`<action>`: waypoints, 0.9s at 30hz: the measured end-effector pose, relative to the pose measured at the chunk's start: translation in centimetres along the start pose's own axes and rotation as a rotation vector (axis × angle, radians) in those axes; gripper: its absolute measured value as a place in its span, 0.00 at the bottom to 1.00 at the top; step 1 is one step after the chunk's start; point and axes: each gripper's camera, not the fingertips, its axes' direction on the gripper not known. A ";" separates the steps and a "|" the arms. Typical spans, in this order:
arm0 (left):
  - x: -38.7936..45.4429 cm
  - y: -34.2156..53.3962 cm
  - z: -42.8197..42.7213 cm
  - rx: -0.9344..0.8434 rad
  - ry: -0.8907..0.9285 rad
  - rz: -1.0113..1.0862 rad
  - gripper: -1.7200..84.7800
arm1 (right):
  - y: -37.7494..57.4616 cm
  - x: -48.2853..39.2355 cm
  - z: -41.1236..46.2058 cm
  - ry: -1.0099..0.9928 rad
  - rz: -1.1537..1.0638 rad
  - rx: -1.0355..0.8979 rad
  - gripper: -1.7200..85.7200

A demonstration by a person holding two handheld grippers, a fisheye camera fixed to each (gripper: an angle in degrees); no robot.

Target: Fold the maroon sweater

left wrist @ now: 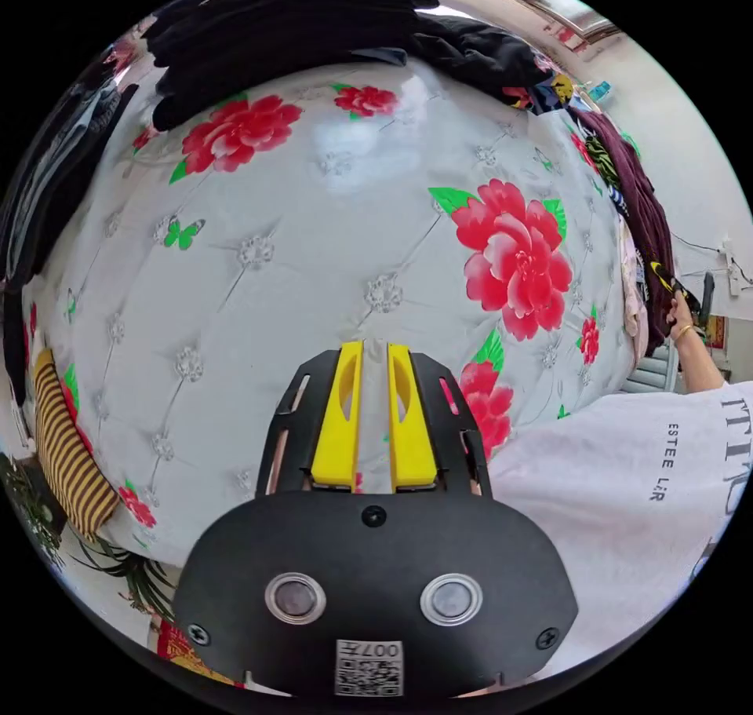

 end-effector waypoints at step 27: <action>3.3 7.2 -1.8 0.248 0.189 0.139 0.06 | 8.7 -16.8 -18.0 -0.862 -0.704 0.096 0.02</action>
